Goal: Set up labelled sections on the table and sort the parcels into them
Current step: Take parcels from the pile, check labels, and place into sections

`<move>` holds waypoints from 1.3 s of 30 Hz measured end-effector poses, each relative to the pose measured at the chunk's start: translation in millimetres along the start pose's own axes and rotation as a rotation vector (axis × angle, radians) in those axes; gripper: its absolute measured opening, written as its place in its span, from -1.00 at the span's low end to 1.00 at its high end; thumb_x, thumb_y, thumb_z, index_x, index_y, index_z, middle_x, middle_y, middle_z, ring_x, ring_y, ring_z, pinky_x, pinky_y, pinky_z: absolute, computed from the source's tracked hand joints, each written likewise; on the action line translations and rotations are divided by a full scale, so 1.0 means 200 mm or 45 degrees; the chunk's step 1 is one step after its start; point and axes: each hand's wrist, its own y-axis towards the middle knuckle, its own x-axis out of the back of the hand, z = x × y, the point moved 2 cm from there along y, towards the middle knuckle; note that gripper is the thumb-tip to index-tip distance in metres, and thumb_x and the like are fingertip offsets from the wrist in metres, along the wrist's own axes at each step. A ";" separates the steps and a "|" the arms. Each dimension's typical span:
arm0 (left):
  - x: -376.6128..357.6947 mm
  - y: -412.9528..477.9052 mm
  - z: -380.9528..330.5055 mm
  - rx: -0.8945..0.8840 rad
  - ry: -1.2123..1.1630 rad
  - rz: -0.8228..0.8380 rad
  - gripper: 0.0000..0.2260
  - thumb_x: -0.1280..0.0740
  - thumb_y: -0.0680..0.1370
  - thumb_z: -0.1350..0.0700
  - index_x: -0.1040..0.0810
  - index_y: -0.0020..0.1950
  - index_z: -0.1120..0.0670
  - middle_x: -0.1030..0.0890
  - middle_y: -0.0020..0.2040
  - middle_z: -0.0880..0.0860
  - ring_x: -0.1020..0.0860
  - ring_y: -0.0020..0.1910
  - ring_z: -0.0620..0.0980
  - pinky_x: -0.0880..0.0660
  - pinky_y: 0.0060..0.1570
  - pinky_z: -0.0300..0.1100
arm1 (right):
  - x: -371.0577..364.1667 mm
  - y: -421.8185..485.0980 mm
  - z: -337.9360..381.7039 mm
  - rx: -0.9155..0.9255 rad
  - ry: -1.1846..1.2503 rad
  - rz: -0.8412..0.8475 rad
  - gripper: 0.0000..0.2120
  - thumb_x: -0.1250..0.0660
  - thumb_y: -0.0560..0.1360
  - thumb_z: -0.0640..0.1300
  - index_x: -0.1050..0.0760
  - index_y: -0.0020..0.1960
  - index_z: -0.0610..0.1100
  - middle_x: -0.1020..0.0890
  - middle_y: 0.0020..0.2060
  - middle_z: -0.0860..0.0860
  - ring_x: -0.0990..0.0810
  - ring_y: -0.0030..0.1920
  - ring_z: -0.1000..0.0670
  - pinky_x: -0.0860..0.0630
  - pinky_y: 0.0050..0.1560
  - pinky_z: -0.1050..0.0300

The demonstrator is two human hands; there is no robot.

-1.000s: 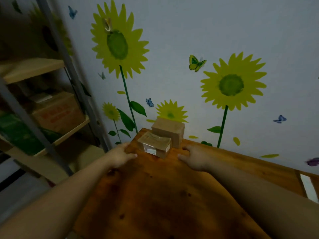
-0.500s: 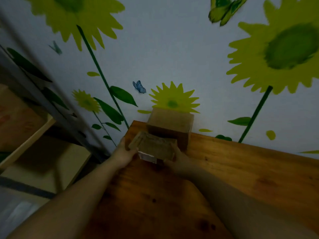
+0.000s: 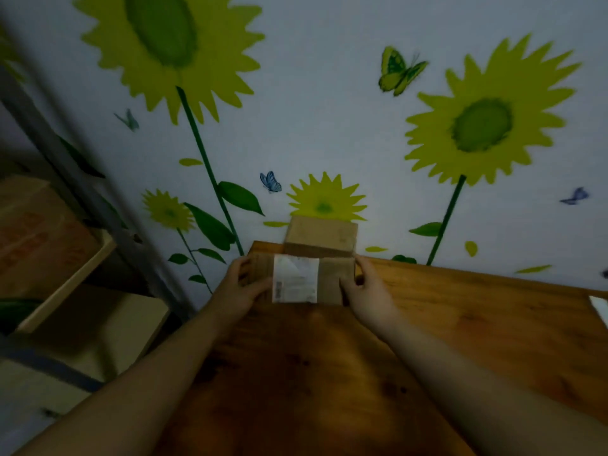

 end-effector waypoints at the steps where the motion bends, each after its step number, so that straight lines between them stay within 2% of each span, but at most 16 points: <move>1: 0.01 -0.07 -0.04 -0.042 -0.065 0.033 -0.44 -0.38 0.51 0.14 -0.22 0.44 -0.05 -0.39 0.31 0.06 -0.44 0.24 0.09 -0.46 0.20 0.07 | 0.03 -0.07 0.05 0.015 0.026 -0.018 -0.54 -0.22 0.60 -0.01 -0.21 0.47 0.10 -0.53 0.18 -0.01 -0.56 0.15 -0.06 -0.57 0.07 0.03; 4: 0.06 -0.26 -0.15 -0.160 -0.193 0.078 -0.37 -0.38 0.50 0.15 -0.17 0.46 -0.16 -0.41 0.25 0.06 -0.47 0.18 0.09 -0.44 0.23 0.12 | 0.10 -0.29 0.18 0.097 0.086 -0.094 -0.52 -0.20 0.60 -0.02 -0.19 0.49 0.08 -0.52 0.06 0.09 -0.57 0.09 0.00 -0.55 -0.02 0.17; 7: 0.10 -0.46 -0.27 -0.240 -0.338 0.135 -0.37 -0.39 0.49 0.25 -0.22 0.44 -0.17 -0.39 0.25 0.06 -0.50 0.15 0.09 -0.50 0.16 0.09 | 0.18 -0.53 0.27 0.161 0.132 -0.187 -0.54 -0.21 0.60 -0.05 -0.20 0.46 0.13 -0.49 -0.05 0.23 -0.56 -0.02 0.09 -0.58 0.05 -0.03; 8: 0.11 -0.52 -0.29 -0.297 -0.342 0.184 -0.34 -0.40 0.46 0.29 -0.23 0.44 -0.15 -0.38 0.28 0.05 -0.49 0.17 0.08 -0.50 0.17 0.09 | 0.21 -0.60 0.29 0.189 0.148 -0.214 -0.53 -0.22 0.60 -0.09 -0.19 0.46 0.15 -0.47 -0.03 0.24 -0.54 -0.01 0.10 -0.59 0.06 -0.04; 9: 0.11 -0.58 -0.31 -0.361 -0.295 0.230 -0.29 -0.42 0.43 0.32 -0.22 0.45 -0.13 -0.39 0.30 0.01 -0.46 0.22 0.04 -0.48 0.21 0.06 | 0.24 -0.67 0.31 0.230 0.158 -0.243 -0.52 -0.22 0.60 -0.14 -0.20 0.44 0.16 -0.47 0.01 0.21 -0.54 0.02 0.09 -0.60 0.03 0.03; 11: 0.10 -0.68 -0.34 -0.500 -0.145 0.276 -0.20 -0.45 0.39 0.35 -0.17 0.47 -0.13 -0.39 0.29 -0.08 -0.40 0.27 -0.07 -0.39 0.26 -0.10 | 0.31 -0.81 0.33 0.320 0.092 -0.331 -0.54 -0.23 0.58 -0.26 -0.24 0.35 0.16 -0.43 0.10 0.15 -0.50 0.11 0.09 -0.56 -0.11 0.33; 13: 0.07 -0.76 -0.37 -0.594 -0.072 0.275 -0.19 -0.46 0.37 0.37 -0.16 0.44 -0.13 -0.39 0.26 -0.12 -0.37 0.27 -0.11 -0.34 0.21 -0.25 | 0.38 -0.91 0.34 0.380 0.012 -0.412 -0.56 -0.24 0.57 -0.29 -0.25 0.26 0.16 -0.43 0.12 0.13 -0.50 0.14 0.07 -0.50 -0.17 0.44; 16: -0.02 -0.86 -0.42 -0.653 -0.084 0.325 -0.21 -0.43 0.40 0.37 -0.12 0.45 -0.09 -0.39 0.25 -0.10 -0.38 0.25 -0.13 -0.37 0.11 -0.37 | 0.49 -1.03 0.31 0.345 -0.017 -0.494 -0.59 -0.25 0.58 -0.22 -0.25 0.30 0.15 -0.48 0.11 0.10 -0.54 0.06 0.09 -0.53 -0.13 0.33; 19: -0.14 -0.96 -0.47 -0.632 -0.087 0.320 -0.37 -0.43 0.47 0.19 -0.16 0.41 -0.05 -0.43 0.26 -0.02 -0.44 0.21 -0.04 -0.40 0.18 -0.17 | 0.63 -1.13 0.26 0.239 0.012 -0.605 -0.60 -0.20 0.60 -0.08 -0.26 0.41 0.11 -0.55 0.07 0.06 -0.56 0.02 0.06 -0.56 0.06 0.05; 21: -0.23 -1.03 -0.51 -0.627 -0.058 0.335 -0.51 -0.35 0.53 0.09 -0.23 0.39 -0.04 -0.43 0.28 0.03 -0.45 0.18 -0.04 -0.39 0.14 -0.16 | 0.73 -1.20 0.25 0.207 0.033 -0.681 -0.63 -0.16 0.61 -0.02 -0.29 0.41 0.07 -0.57 0.05 0.01 -0.57 0.04 0.02 -0.54 0.10 0.00; 24: -0.42 -1.13 -0.58 -0.614 0.000 0.411 -0.63 -0.16 0.62 0.00 -0.25 0.42 -0.05 -0.46 0.23 0.01 -0.45 0.13 -0.04 -0.34 0.11 -0.17 | 0.92 -1.31 0.20 0.125 0.142 -0.740 -0.69 -0.10 0.63 0.01 -0.38 0.35 0.02 -0.55 0.07 0.00 -0.54 0.07 0.00 -0.53 0.09 0.02; 27: -0.64 -1.26 -0.64 -0.646 0.017 0.459 -0.76 -0.10 0.63 -0.06 -0.35 0.28 -0.09 -0.52 0.15 0.01 -0.52 0.12 0.03 -0.44 0.17 -0.03 | 1.14 -1.47 0.12 -0.024 0.244 -0.714 -0.68 -0.05 0.64 0.09 -0.43 0.27 0.01 -0.56 0.02 0.01 -0.56 0.03 -0.02 -0.57 0.07 -0.08; 30: -0.92 -1.43 -0.71 -0.674 0.030 0.527 -0.77 -0.08 0.63 -0.08 -0.37 0.23 -0.08 -0.54 0.01 -0.04 -0.52 -0.02 -0.05 -0.47 0.09 -0.03 | 1.40 -1.66 0.01 -0.044 0.245 -0.780 -0.73 -0.04 0.65 0.08 -0.42 0.21 0.03 -0.53 -0.09 0.11 -0.53 -0.06 0.08 -0.54 -0.09 0.08; 33: -1.25 -1.65 -0.80 -0.726 0.015 0.598 -0.84 -0.06 0.64 -0.06 -0.33 0.19 -0.12 -0.51 -0.08 -0.15 -0.50 -0.10 -0.15 -0.46 -0.02 -0.06 | 1.70 -1.87 -0.12 -0.041 0.160 -0.863 -0.71 -0.09 0.64 0.04 -0.39 0.31 0.03 -0.54 0.04 0.08 -0.53 0.02 0.04 -0.52 0.09 0.01; 36: -1.59 -1.89 -0.90 -0.760 0.008 0.658 -0.74 -0.07 0.63 -0.09 -0.36 0.27 -0.07 -0.54 0.02 -0.06 -0.53 -0.02 -0.07 -0.45 -0.07 -0.11 | 2.04 -2.08 -0.26 -0.020 0.219 -0.928 -0.64 -0.12 0.63 0.01 -0.34 0.41 0.01 -0.51 0.21 0.05 -0.52 0.19 -0.04 -0.48 0.23 -0.08; 39: -1.93 -2.11 -0.97 -0.782 0.046 0.766 -0.65 -0.15 0.60 -0.11 -0.34 0.36 -0.05 -0.53 0.12 0.00 -0.54 0.00 -0.06 -0.46 -0.09 -0.13 | 2.35 -2.29 -0.38 0.008 0.269 -1.006 -0.58 -0.13 0.64 -0.04 -0.23 0.49 0.04 -0.45 0.17 0.09 -0.50 0.17 0.02 -0.49 0.20 0.01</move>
